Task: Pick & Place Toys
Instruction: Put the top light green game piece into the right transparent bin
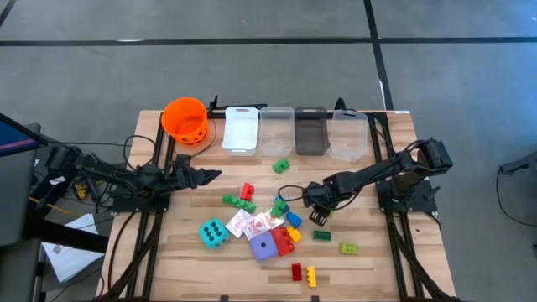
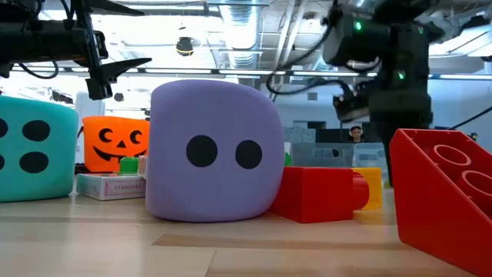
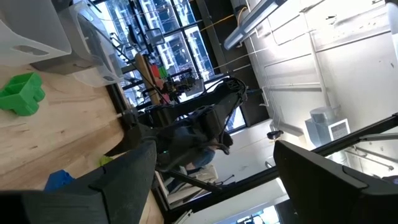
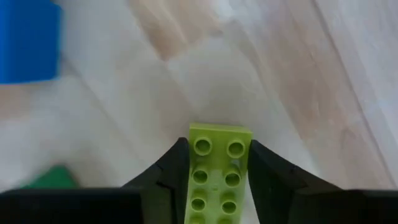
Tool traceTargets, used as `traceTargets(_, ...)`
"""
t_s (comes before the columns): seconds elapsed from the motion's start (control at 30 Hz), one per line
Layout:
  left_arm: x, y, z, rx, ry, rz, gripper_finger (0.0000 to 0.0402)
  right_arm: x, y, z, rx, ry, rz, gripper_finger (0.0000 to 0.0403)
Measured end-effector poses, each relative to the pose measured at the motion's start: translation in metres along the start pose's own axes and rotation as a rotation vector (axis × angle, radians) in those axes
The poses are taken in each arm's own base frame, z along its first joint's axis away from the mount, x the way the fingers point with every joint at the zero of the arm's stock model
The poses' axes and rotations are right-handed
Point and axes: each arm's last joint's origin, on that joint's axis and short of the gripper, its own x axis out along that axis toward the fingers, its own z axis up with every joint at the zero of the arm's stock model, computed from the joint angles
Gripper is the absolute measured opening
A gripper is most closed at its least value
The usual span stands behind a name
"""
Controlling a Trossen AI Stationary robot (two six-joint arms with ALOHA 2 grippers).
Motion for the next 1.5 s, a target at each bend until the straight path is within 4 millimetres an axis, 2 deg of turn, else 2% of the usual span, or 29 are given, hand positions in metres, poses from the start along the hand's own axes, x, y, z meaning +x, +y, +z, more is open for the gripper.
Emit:
traceTargets(0.17, 0.0, 0.0, 0.0, 0.0, 0.0, -0.001, 0.0319, -0.021, 0.008, 0.018, 0.014, -0.059, 0.002, 0.0121)
traceTargets(0.37, 0.0, 0.0, 0.0, 0.0, 0.001, 0.0, 0.0319, -0.062, 0.015, 0.049, 0.051, -0.221, -0.048, 0.0135)
traceTargets(0.67, 0.0, 0.0, 0.0, 0.0, -0.004, 0.001, 0.0319, -0.129, 0.0, 0.088, 0.121, -0.487, -0.275, 0.0126)
traceTargets(0.77, 0.0, 0.0, 0.001, 0.0, -0.027, 0.012, 0.0319, -0.143, -0.013, 0.099, 0.159, -0.535, -0.338, 0.0131)
traceTargets(0.87, 0.0, 0.0, 0.001, 0.0, -0.037, 0.016, 0.0319, -0.148, -0.03, 0.11, 0.22, -0.555, -0.377, 0.0132)
traceTargets(1.07, 0.0, 0.0, 0.001, 0.0, -0.04, 0.017, 0.0319, -0.15, -0.078, 0.131, 0.328, -0.565, -0.43, 0.0132)
traceTargets(1.23, 0.0, 0.0, 0.001, 0.0, -0.04, 0.017, 0.0319, -0.155, -0.12, 0.148, 0.439, -0.607, -0.399, 0.0133)
traceTargets(1.37, 0.0, 0.0, 0.001, 0.0, -0.04, 0.017, 0.0319, -0.156, -0.149, 0.153, 0.488, -0.588, -0.378, 0.0133)
traceTargets(1.5, 0.0, 0.0, 0.001, 0.0, -0.04, 0.017, 0.0319, -0.156, -0.167, 0.151, 0.495, -0.553, -0.408, 0.0134)
